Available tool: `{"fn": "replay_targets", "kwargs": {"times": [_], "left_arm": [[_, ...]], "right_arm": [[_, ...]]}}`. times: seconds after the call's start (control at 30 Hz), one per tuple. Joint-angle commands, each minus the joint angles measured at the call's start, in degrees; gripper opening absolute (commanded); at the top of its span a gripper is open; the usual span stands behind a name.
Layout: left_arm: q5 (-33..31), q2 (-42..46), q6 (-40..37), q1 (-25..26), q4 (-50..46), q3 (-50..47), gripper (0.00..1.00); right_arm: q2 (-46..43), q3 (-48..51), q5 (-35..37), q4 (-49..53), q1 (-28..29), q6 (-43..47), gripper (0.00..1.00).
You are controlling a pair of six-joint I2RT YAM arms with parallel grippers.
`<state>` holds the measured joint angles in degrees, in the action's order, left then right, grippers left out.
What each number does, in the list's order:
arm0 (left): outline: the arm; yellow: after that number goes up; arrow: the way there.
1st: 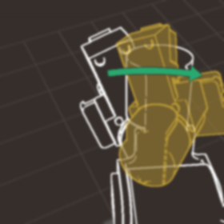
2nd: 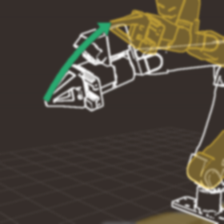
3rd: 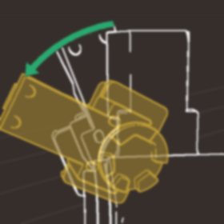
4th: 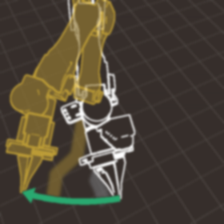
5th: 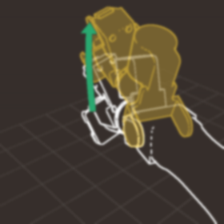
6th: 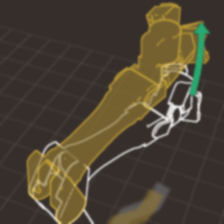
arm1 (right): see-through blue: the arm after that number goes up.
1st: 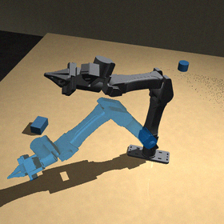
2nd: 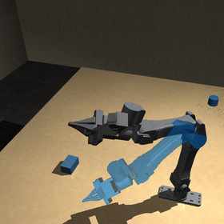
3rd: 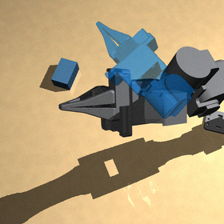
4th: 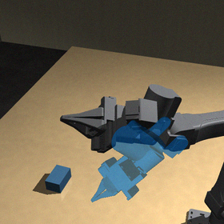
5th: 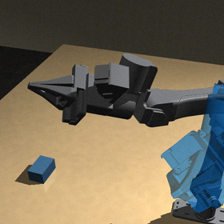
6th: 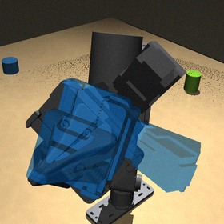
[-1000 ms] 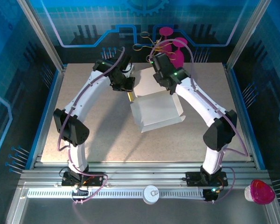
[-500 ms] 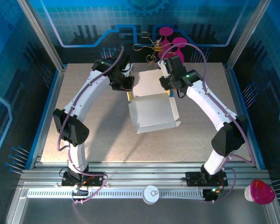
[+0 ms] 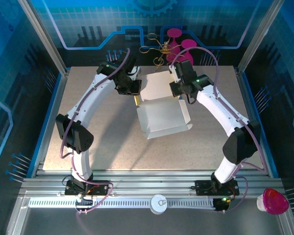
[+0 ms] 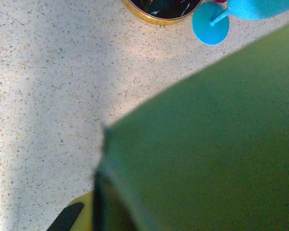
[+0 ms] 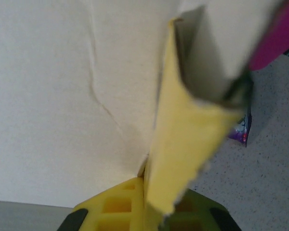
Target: Fold the paper box
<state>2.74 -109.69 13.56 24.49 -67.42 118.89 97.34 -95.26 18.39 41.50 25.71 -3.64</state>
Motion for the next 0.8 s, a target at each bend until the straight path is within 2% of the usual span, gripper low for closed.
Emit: {"fn": "replay_targets", "kwargs": {"times": [0.0, 0.13, 0.33, 0.57, 0.77], "left_arm": [[1.3, -0.1, 0.5, 0.0, 1.0, 2.5, 0.0], [-2.1, -0.4, 1.3, 0.1, -0.4, 2.9, 0.0], [-10.7, -1.3, 4.3, 0.7, -1.8, 3.2, 0.0], [-20.5, -2.2, 8.4, 2.4, -3.1, 3.6, 0.0], [-18.6, -1.0, 8.0, 2.8, 0.8, 1.0, 0.0]], "right_arm": [[0.9, -3.9, 6.8, 2.9, 0.7, -0.8, 0.0], [4.0, -9.4, 17.8, 9.6, 3.3, -3.9, 0.0], [6.4, -14.7, 27.0, 16.1, 8.6, -10.6, 0.0], [8.3, -18.7, 27.1, 19.9, 10.6, -15.0, 0.0], [8.6, -19.7, 23.4, 19.5, 10.9, -14.2, 0.0]]}}
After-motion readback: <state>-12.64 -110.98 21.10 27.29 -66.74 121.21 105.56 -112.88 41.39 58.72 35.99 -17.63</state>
